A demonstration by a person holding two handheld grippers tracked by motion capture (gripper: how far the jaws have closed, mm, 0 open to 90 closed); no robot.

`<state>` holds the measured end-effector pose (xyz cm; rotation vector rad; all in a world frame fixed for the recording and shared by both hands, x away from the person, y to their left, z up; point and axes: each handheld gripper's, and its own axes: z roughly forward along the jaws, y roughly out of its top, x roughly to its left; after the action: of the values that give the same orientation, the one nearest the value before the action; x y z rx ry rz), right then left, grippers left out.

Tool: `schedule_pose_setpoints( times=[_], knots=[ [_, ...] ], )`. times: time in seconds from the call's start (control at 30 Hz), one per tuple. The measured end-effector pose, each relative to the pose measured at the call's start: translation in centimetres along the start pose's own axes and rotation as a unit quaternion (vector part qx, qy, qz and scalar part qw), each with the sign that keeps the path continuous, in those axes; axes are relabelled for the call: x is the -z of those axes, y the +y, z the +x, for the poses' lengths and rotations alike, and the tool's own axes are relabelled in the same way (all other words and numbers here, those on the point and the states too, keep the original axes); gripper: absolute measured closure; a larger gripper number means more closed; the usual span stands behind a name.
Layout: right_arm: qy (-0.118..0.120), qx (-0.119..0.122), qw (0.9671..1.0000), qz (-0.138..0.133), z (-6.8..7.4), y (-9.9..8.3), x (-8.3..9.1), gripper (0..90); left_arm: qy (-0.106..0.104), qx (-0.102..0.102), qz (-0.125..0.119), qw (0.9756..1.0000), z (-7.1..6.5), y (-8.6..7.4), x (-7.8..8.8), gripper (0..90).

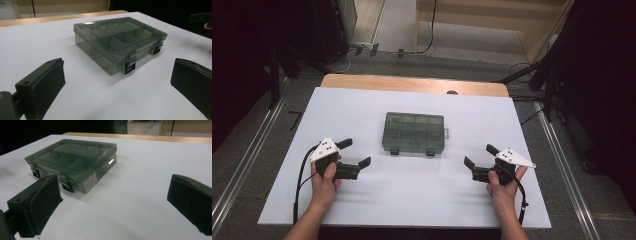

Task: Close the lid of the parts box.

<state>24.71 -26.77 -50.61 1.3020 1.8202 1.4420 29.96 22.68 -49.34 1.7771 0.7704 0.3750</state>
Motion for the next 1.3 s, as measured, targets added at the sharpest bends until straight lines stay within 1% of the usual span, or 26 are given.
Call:
schedule_pose_setpoints(
  times=[0.13, 0.2, 0.3, 0.4, 0.57, 0.73, 0.9, 1.2, 1.3],
  knots=[
    [-0.008, 0.0, 1.0, -0.003, -0.5, -0.2, 0.9, 0.0, 0.009, -0.004, 0.004, 0.9999, 0.2, -0.3, 0.8, 0.0],
    [-0.009, 0.002, 1.0, 0.001, -0.6, -0.3, 1.2, 0.0, 0.014, -0.004, 0.004, 0.9999, 0.4, -0.4, 1.3, 0.0],
    [-0.011, 0.003, 0.9999, 0.005, -0.9, -0.5, 1.7, 0.0, 0.019, 0.002, 0.001, 0.9998, 0.7, -0.7, 2.1, 0.0],
    [-0.015, 0.002, 0.9999, 0.005, -1.1, -0.6, 2.1, 0.0, 0.025, 0.003, 0.002, 0.9997, 1.0, -0.9, 2.8, 0.0],
    [-0.018, 0.0, 0.9998, 0.007, -1.4, -0.9, 3.0, 0.0, 0.034, -0.002, 0.004, 0.9994, 1.2, -1.3, 3.9, 0.0],
    [-0.024, 0.003, 0.9996, 0.013, -1.8, -1.4, 3.9, 0.0, 0.04, -0.001, 0.003, 0.9992, 1.4, -1.6, 4.8, 0.0],
    [-0.033, -0.002, 0.9994, 0.013, -2.2, -1.9, 4.9, 0.0, 0.045, 0.0, 0.004, 0.999, 1.6, -1.9, 5.7, 0.0],
    [-0.049, -0.003, 0.9987, 0.017, -3.1, -2.7, 6.6, 0.0, 0.054, 0.005, 0.002, 0.9985, 1.9, -2.4, 7.2, 0.0],
    [-0.053, -0.004, 0.9984, 0.018, -3.3, -3.0, 7.1, 0.0, 0.055, 0.004, 0.004, 0.9984, 1.9, -2.6, 7.7, 0.0]
  ],
)
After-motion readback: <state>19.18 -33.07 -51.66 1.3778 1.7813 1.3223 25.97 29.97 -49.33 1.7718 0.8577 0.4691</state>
